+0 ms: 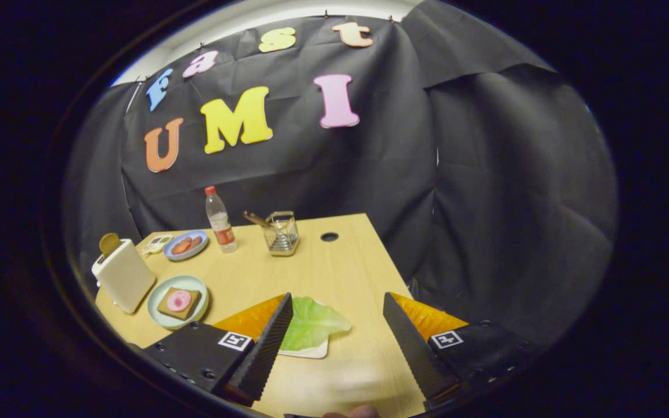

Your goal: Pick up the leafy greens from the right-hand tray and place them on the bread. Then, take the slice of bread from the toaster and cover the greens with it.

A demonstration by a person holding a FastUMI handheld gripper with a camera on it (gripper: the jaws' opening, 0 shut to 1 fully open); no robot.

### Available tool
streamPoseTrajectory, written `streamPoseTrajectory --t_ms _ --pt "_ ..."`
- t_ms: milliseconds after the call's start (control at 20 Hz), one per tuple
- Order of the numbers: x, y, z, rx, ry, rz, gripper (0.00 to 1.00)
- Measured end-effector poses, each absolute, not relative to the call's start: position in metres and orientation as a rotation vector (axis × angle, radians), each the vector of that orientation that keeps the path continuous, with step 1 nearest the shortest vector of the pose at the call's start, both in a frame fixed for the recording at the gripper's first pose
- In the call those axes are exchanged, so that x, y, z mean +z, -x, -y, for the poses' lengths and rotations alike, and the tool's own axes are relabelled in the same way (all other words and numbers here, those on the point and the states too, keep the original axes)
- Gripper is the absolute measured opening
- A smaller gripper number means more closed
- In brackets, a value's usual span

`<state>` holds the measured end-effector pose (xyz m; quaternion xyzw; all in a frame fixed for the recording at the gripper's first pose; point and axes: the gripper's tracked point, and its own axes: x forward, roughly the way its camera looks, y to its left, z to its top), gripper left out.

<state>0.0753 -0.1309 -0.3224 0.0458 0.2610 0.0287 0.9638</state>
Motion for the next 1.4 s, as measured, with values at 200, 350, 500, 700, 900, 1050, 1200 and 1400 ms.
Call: streamPoseTrajectory --t_ms 200,350,500,700,900,1050,1200,1400 --pt "-0.385 -0.098 0.129 0.07 -0.129 -0.643 0.96" --pt "-0.409 -0.113 0.13 0.071 -0.112 -0.677 0.96" --pt "-0.427 -0.123 0.123 0.079 -0.103 -0.722 0.96" --pt "-0.432 -0.124 0.108 0.11 -0.104 -0.75 0.79" --pt "-0.432 -0.124 0.1 0.111 -0.109 -0.77 0.42" --pt "-0.428 -0.125 0.1 0.098 -0.068 -0.768 0.15" --pt "-0.426 -0.131 0.1 0.079 -0.059 -0.773 0.15" --pt "-0.412 -0.126 0.098 0.073 -0.082 -0.755 0.0"
